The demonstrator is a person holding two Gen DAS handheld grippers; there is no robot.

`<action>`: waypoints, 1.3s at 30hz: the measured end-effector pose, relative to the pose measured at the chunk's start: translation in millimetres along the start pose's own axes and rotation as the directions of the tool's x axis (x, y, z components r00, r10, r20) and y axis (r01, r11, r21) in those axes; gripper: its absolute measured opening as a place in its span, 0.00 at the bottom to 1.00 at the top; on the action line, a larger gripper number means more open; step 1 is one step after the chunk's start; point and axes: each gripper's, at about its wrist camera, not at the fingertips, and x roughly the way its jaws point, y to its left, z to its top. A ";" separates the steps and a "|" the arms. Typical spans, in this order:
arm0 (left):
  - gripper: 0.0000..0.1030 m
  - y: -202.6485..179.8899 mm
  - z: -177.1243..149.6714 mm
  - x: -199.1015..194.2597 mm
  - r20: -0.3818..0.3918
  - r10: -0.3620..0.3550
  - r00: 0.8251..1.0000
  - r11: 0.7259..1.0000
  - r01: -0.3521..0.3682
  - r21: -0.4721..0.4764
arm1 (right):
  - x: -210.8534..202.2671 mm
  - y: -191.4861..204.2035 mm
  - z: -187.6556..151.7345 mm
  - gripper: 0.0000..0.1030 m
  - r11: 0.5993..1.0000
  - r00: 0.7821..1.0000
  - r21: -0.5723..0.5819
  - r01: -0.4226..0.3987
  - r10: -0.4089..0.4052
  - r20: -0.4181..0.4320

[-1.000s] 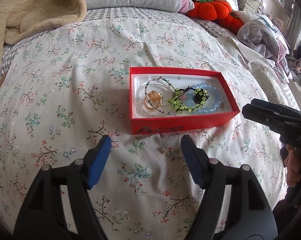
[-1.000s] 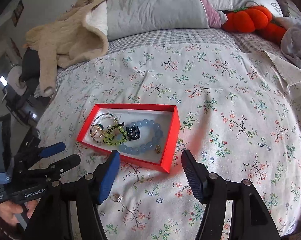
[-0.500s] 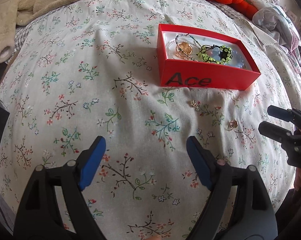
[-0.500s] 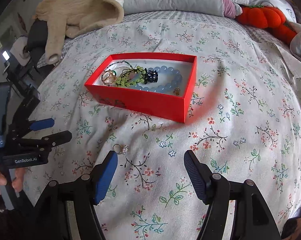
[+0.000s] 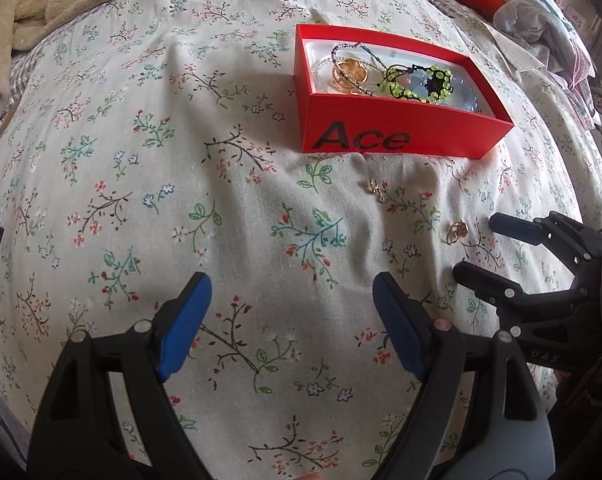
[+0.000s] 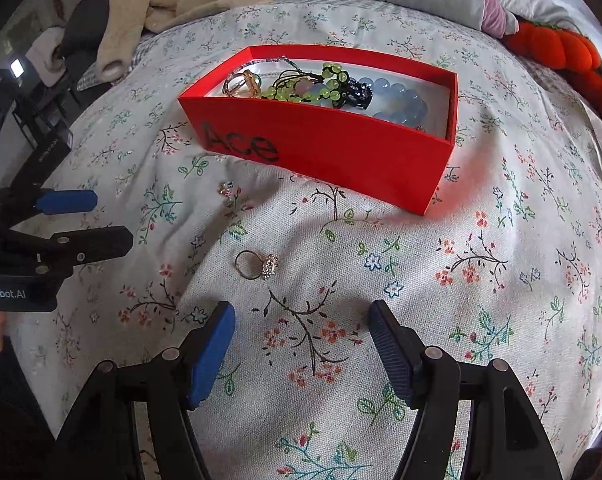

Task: Organize jewelry
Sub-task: 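Withdraw both tools from the box toward the remaining rings, then grasp the gold earring with the left tool while the right tool grasps the gold ring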

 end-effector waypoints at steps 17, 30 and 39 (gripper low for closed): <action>0.80 -2.9 6.7 -1.0 0.025 -0.006 1.000 1.000 0.006 0.021 | 4.4 14.9 16.1 0.25 0.997 0.997 -0.036 -0.062 0.063 0.041; 0.49 -21.9 13.8 10.6 0.076 -0.167 0.983 0.981 0.157 0.117 | -19.5 -10.0 13.4 0.22 0.998 0.996 0.032 -0.062 0.060 0.063; 0.27 -37.1 21.8 38.4 0.041 -0.175 0.984 0.981 0.171 0.093 | -39.5 -26.8 -5.9 0.22 0.998 0.997 0.047 -0.047 0.044 0.068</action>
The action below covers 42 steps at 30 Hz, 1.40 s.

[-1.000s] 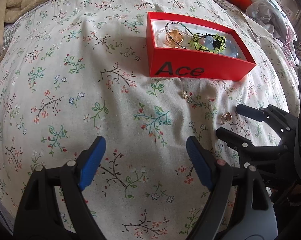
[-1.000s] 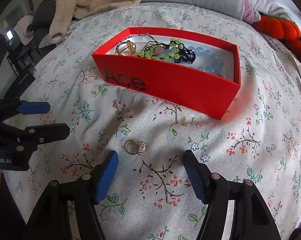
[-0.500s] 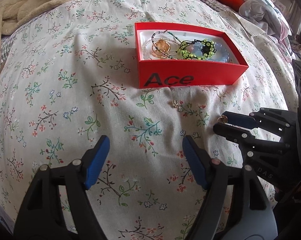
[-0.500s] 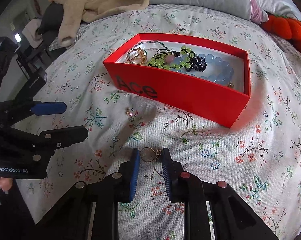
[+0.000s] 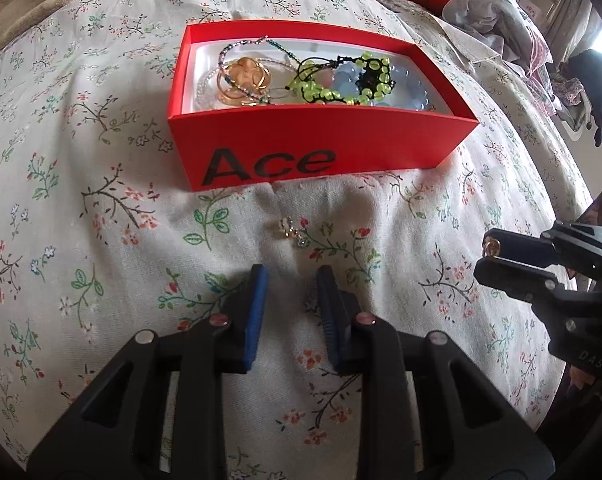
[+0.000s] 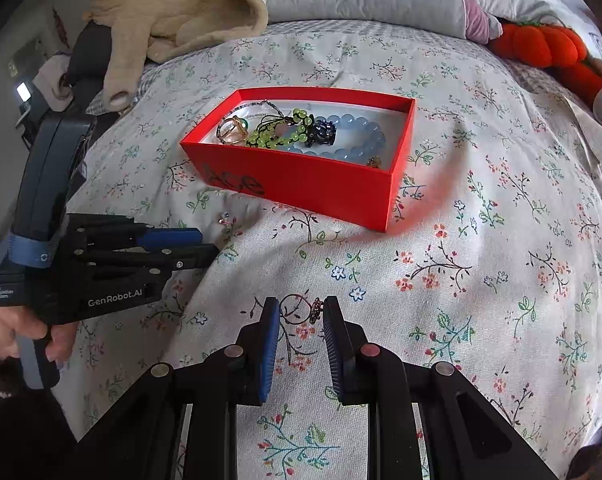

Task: Organize jewelry
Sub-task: 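Carry the earring and ring into the red box and open both tools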

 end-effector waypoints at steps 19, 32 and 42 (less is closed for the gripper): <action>0.15 -8.9 20.0 14.0 -0.004 0.082 0.997 0.996 -0.082 -0.023 | -17.9 -17.9 -16.7 0.22 0.999 1.000 0.033 0.022 -0.022 0.006; 0.07 -10.6 21.5 -5.4 0.015 0.082 0.997 0.996 -0.081 -0.029 | -25.2 -28.6 2.9 0.22 0.996 0.999 0.086 0.024 -0.026 0.025; 0.07 -14.8 27.7 -52.0 0.119 0.058 0.991 0.998 -0.054 -0.040 | -41.6 -30.4 34.7 0.22 0.994 0.995 0.109 0.013 -0.024 0.099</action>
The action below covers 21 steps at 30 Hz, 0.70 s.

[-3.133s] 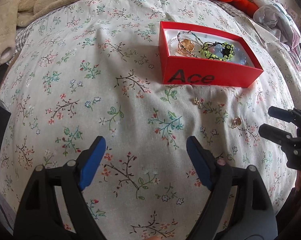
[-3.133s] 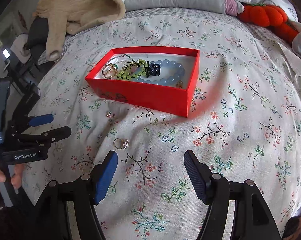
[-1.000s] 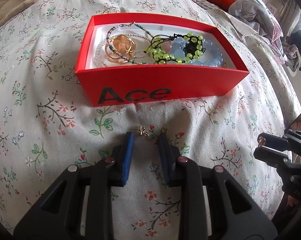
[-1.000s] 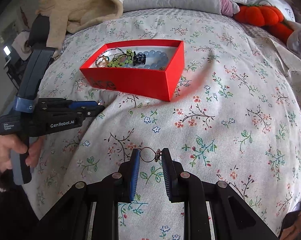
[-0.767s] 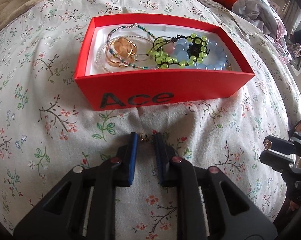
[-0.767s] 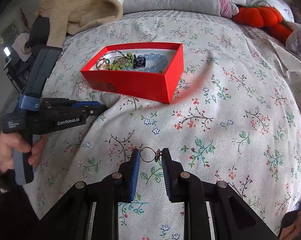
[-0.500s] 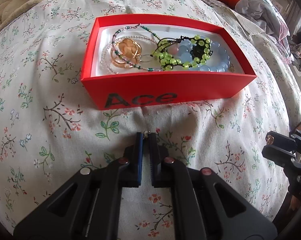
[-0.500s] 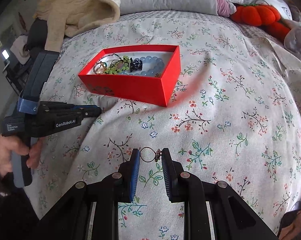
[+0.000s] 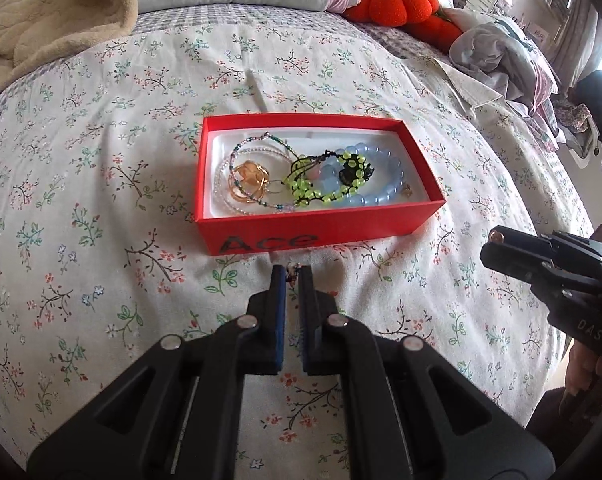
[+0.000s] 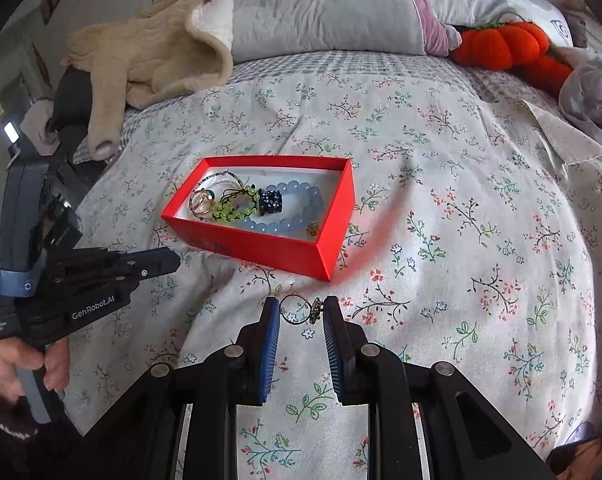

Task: Organize jewelry
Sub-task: 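Carry the earring and ring into the red box and open both tools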

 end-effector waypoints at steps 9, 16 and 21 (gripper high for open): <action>0.07 3.7 21.5 -10.5 0.066 -0.020 0.998 0.998 0.025 -0.065 | 8.6 7.8 24.8 0.22 0.997 0.999 0.071 -0.033 0.031 0.030; 0.07 4.3 36.1 0.0 0.100 -0.035 0.994 0.995 0.045 -0.094 | 20.5 9.3 37.9 0.22 0.996 0.999 0.088 -0.017 0.013 0.040; 0.07 5.9 45.3 13.2 0.115 -0.024 0.993 0.993 0.037 -0.111 | 30.0 0.7 44.4 0.22 0.994 0.999 0.111 -0.005 0.001 0.036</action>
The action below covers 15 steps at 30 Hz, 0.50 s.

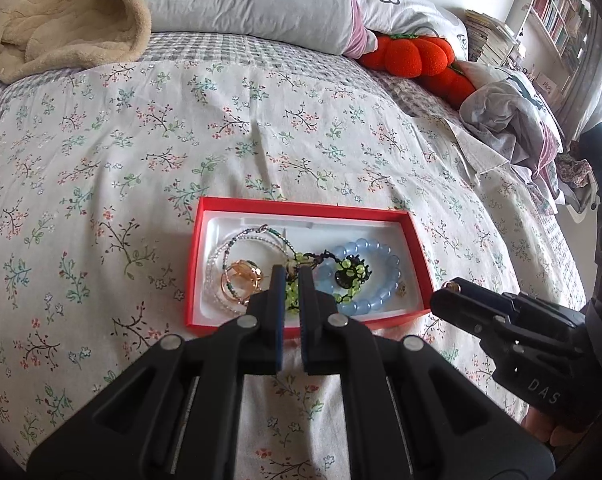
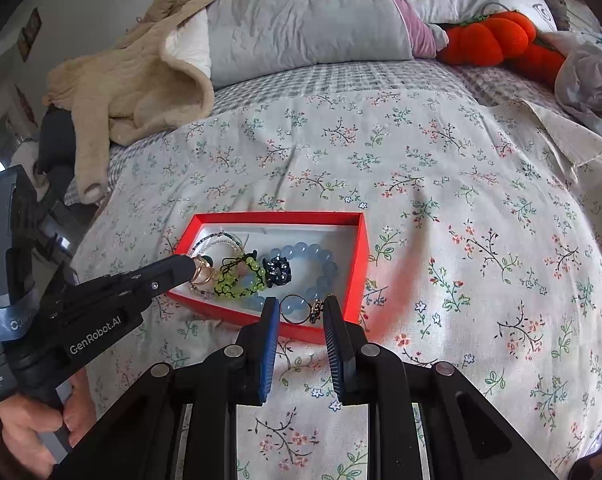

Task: Organize jewelry
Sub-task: 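Carry the earring and ring into the red box and open both tools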

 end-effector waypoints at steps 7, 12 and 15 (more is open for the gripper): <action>0.07 3.3 5.7 17.9 -0.012 0.006 1.000 1.000 -0.006 -0.016 | 8.6 -11.0 5.5 0.22 1.000 1.000 0.022 0.011 -0.011 -0.009; 0.13 2.7 8.0 18.9 -0.007 0.003 1.000 1.000 -0.003 -0.014 | 13.2 -15.2 7.9 0.22 1.000 1.000 0.022 0.016 -0.015 -0.018; 0.20 1.2 7.0 13.4 -0.002 0.011 1.000 1.000 -0.011 -0.004 | 14.3 -17.1 9.7 0.22 1.000 1.000 0.023 0.017 -0.016 -0.018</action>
